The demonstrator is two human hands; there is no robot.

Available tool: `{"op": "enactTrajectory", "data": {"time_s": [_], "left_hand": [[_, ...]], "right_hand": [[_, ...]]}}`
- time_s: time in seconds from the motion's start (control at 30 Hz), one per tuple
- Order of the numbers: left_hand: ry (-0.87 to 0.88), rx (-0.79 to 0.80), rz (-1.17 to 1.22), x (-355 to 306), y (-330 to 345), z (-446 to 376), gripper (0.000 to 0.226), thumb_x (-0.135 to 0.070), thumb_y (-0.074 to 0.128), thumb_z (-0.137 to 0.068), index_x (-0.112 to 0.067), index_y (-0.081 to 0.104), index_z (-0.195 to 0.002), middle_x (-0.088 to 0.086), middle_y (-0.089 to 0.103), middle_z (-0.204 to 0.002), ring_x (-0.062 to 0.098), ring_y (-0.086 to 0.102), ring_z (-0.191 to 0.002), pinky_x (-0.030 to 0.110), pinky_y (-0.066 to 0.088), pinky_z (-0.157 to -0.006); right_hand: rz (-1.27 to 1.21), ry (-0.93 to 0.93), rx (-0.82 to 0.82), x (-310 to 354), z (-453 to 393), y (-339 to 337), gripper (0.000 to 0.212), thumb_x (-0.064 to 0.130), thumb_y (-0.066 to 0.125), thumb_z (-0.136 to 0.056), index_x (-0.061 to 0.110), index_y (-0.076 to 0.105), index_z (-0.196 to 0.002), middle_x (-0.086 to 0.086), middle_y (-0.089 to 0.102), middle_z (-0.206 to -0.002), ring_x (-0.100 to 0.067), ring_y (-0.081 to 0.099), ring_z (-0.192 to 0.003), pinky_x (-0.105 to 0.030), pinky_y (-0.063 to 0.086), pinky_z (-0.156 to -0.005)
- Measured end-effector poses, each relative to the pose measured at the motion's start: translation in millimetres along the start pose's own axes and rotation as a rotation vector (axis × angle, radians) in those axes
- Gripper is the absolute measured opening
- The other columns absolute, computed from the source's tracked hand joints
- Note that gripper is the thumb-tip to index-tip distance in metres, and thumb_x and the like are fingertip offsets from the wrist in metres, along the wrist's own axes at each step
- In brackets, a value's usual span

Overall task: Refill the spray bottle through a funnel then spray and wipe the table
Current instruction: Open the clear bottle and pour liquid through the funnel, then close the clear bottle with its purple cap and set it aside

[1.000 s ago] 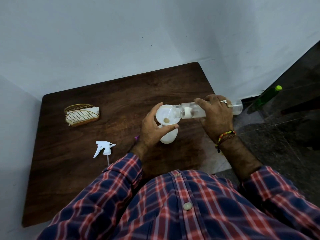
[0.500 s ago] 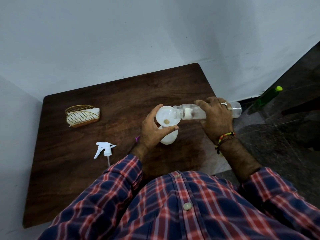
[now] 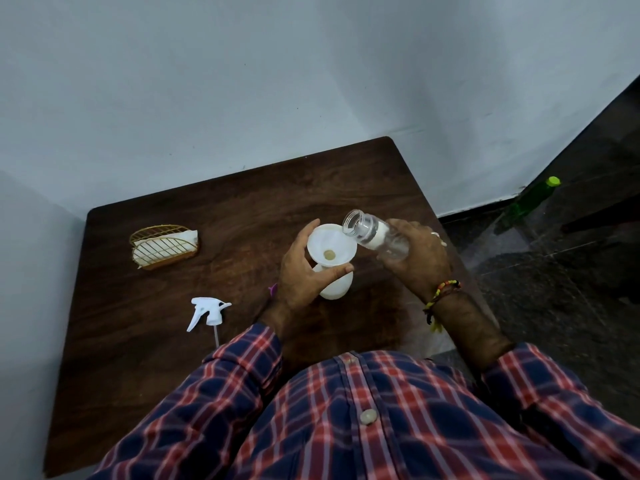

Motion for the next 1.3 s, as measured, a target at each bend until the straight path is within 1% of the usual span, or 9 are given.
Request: {"op": "enactTrajectory", "data": {"time_s": [0.17, 0.33, 0.43, 0.57, 0.7, 0.83, 0.93, 1.07, 1.3], "left_hand": [[-0.009, -0.003, 0.016, -4, 0, 3, 0.098, -0.030, 0.091, -0.066, -0.018, 0.038, -0.148, -0.016, 0.048, -0.135, -0.007, 0.047, -0.118, -0.004, 0.034, -0.091], [-0.030, 0.022, 0.035, -1, 5, 5, 0.097, -0.032, 0.090, -0.067, -0.023, 0.036, -0.147, -0.024, 0.047, -0.130, -0.009, 0.048, -0.117, 0.012, 0.040, -0.098], [-0.038, 0.032, 0.036, 0, 8, 7, 0.097, -0.034, 0.089, -0.068, -0.026, 0.034, -0.147, -0.032, 0.043, -0.129, -0.021, 0.042, -0.116, 0.018, 0.040, -0.100], [-0.051, 0.009, 0.044, -5, 6, 9, 0.103, -0.034, 0.089, -0.069, -0.028, 0.027, -0.150, -0.011, 0.043, -0.146, -0.003, 0.041, -0.125, 0.029, 0.038, -0.107], [-0.049, -0.024, 0.110, -4, 3, 13, 0.095, -0.040, 0.084, -0.074, -0.030, 0.028, -0.150, -0.006, 0.049, -0.144, 0.012, 0.049, -0.130, 0.040, 0.048, -0.105], [-0.026, -0.139, 0.158, 1, -8, 19, 0.067, -0.036, 0.070, -0.089, -0.025, 0.038, -0.146, -0.001, 0.053, -0.139, 0.009, 0.056, -0.125, 0.032, 0.050, -0.102], [-0.060, -0.252, 0.154, 8, -19, 27, 0.044, -0.030, 0.053, -0.101, -0.021, 0.046, -0.143, 0.002, 0.057, -0.136, 0.008, 0.055, -0.124, 0.030, 0.049, -0.104], [-0.127, -0.380, 0.127, 24, -33, 40, 0.041, -0.033, 0.046, -0.103, -0.021, 0.046, -0.142, 0.001, 0.060, -0.131, 0.007, 0.057, -0.119, 0.016, 0.046, -0.095], [-0.241, -0.432, 0.058, 67, -48, 47, 0.037, -0.033, 0.055, -0.100, -0.021, 0.054, -0.135, 0.003, 0.063, -0.130, 0.016, 0.060, -0.118, 0.042, 0.049, -0.103]], "right_hand": [[-0.168, -0.012, 0.030, 3, 3, 5, 0.063, 0.029, 0.088, -0.067, 0.018, 0.061, -0.124, -0.002, 0.070, -0.110, -0.020, 0.065, -0.099, -0.042, 0.056, -0.088], [-0.306, 0.053, 0.016, 1, 9, 3, 0.070, 0.035, 0.088, -0.067, 0.020, 0.050, -0.123, 0.002, 0.068, -0.113, -0.015, 0.066, -0.099, -0.038, 0.058, -0.085], [-0.417, 0.088, -0.018, 2, 11, -4, 0.066, 0.029, 0.091, -0.065, 0.017, 0.050, -0.116, 0.003, 0.068, -0.107, -0.011, 0.066, -0.096, -0.023, 0.056, -0.082], [-0.505, 0.083, -0.066, 6, 11, -15, 0.062, 0.033, 0.091, -0.066, 0.017, 0.053, -0.112, 0.004, 0.069, -0.105, -0.007, 0.067, -0.093, -0.022, 0.057, -0.080], [-0.526, 0.058, -0.145, 15, 13, -30, 0.062, 0.037, 0.091, -0.064, 0.015, 0.056, -0.110, 0.007, 0.068, -0.103, -0.003, 0.065, -0.093, -0.023, 0.057, -0.080], [-0.495, 0.038, -0.185, 24, 16, -45, 0.060, 0.039, 0.091, -0.065, 0.012, 0.059, -0.108, 0.005, 0.069, -0.099, -0.009, 0.066, -0.088, -0.014, 0.052, -0.075], [-0.536, 0.036, -0.217, 28, 18, -51, 0.061, 0.048, 0.089, -0.065, 0.015, 0.058, -0.106, 0.006, 0.070, -0.097, -0.010, 0.068, -0.087, -0.031, 0.058, -0.077], [-0.564, 0.012, -0.239, 37, 15, -58, 0.061, 0.050, 0.086, -0.067, 0.017, 0.057, -0.108, 0.005, 0.068, -0.098, -0.014, 0.068, -0.090, -0.039, 0.058, -0.078], [-0.593, -0.140, -0.274, 84, 6, -75, 0.054, 0.037, 0.087, -0.072, 0.007, 0.058, -0.105, 0.000, 0.065, -0.093, -0.013, 0.066, -0.083, -0.025, 0.055, -0.072]]}}
Point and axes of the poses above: each hand's wrist, its own z-axis away from the middle knuckle, its own y-axis out of the palm, x = y × z, the point moved 7 cm from there along -z, towards the middle knuckle
